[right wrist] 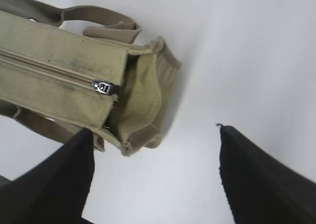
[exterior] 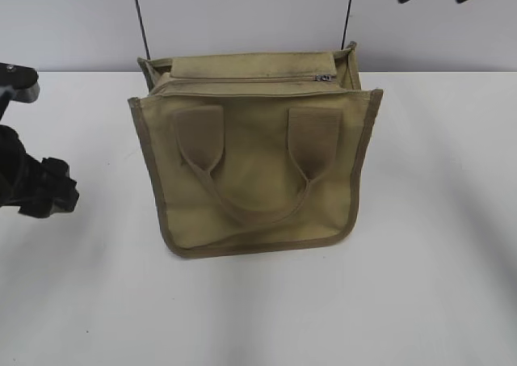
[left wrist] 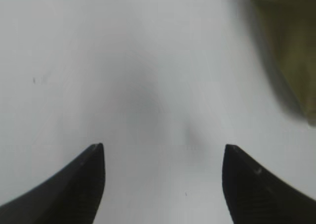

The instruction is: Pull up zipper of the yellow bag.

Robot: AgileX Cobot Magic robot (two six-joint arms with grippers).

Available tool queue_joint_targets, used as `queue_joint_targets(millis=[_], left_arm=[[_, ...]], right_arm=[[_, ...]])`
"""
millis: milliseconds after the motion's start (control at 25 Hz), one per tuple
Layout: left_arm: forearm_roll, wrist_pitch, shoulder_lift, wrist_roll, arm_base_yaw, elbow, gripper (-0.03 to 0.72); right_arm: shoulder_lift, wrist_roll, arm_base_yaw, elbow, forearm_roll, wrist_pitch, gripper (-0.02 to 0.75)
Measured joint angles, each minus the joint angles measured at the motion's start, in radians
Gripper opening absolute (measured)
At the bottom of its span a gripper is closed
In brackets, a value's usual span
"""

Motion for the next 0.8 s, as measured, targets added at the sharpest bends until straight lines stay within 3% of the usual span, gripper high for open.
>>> queue_joint_targets(millis=[120, 280, 600, 800], left_arm=[[-0.149, 0.145, -0.055, 0.106, -0.016, 0.0, 0.551], [-0.297, 0.295, -0.178, 0.232, -0.017, 0.0, 0.551], [-0.352, 0.577, -0.571, 0.31, -0.017, -0.006, 0.55], [-0.322, 0.626, -0.846, 0.32, -0.018, -0.005, 0.55]], right_arm=[[-0.092, 0.0, 0.0, 0.045, -0.061, -0.019, 0.575], [-0.292, 0.0, 0.0, 0.254, -0.112, -0.122, 0.575], [-0.78, -0.008, 0.0, 0.802, -0.125, -0.248, 0.575], [-1.068, -0.006, 0.0, 1.035, -0.141, -0.245, 0.575]])
